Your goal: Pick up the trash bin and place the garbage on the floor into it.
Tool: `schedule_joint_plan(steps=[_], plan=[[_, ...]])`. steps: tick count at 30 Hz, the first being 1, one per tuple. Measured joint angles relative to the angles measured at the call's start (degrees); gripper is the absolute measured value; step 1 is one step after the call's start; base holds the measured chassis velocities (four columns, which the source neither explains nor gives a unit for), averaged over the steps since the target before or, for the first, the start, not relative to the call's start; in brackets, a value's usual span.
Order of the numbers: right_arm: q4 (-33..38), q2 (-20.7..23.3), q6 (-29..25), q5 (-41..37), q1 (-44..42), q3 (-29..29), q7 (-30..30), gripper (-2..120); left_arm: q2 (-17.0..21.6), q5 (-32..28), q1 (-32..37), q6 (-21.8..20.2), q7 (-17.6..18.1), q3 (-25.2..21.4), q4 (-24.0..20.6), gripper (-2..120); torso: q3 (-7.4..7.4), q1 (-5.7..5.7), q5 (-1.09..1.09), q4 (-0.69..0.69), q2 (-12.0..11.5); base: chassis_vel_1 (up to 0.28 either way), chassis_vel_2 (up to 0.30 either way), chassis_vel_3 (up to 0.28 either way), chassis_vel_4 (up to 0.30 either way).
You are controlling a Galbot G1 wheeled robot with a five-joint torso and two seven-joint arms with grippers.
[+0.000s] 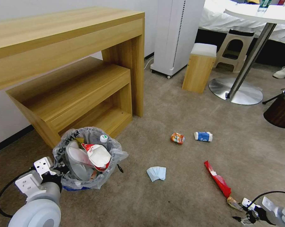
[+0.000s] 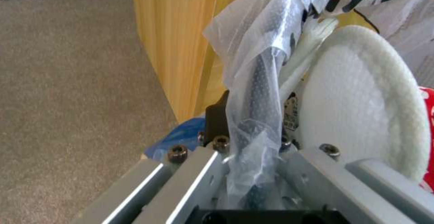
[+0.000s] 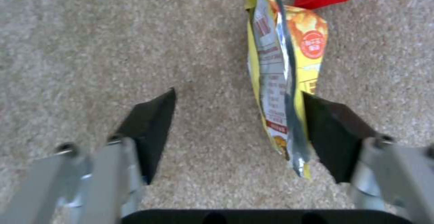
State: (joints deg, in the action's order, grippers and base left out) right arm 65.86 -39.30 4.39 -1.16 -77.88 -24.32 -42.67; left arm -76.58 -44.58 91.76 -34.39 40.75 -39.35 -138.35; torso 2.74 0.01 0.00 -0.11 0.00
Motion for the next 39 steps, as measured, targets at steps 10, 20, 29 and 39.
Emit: schedule_joint_plan(steps=[10, 20, 29, 39], plan=[[-0.94, -0.21, -0.74, -0.43, 0.60, 0.31, 1.81, 27, 0.06, -0.03, -0.27, 0.00, 0.02, 0.02, 0.28, 0, 0.00, 0.00, 0.00, 0.00, 0.00, 0.000, 0.000, 0.000, 0.000], [-1.36, 0.06, -1.04, -0.52, 0.91, 0.30, 2.35, 0, 0.02, 0.04, -0.49, 0.00, 0.00, 0.08, 0.58, 0, 0.00, 0.00, -0.01, 0.00, 0.00, 0.000, 0.000, 0.000, 0.000], [-1.43, 0.07, -1.27, -0.53, 1.08, 0.43, 4.73, 0, 0.12, 0.04, -0.65, 0.02, -0.01, 0.10, 0.73, 0, 0.00, 0.00, -0.01, 0.00, 0.00, 0.000, 0.000, 0.000, 0.000], [5.65, 0.17, -9.65, -5.84, -0.13, -2.97, 1.73, 0, 0.31, 0.00, -0.35, 0.07, -0.09, 0.14, 0.75, 0, 0.00, 0.00, -0.01, -0.01, 0.00, 0.000, 0.000, 0.000, 0.000]])
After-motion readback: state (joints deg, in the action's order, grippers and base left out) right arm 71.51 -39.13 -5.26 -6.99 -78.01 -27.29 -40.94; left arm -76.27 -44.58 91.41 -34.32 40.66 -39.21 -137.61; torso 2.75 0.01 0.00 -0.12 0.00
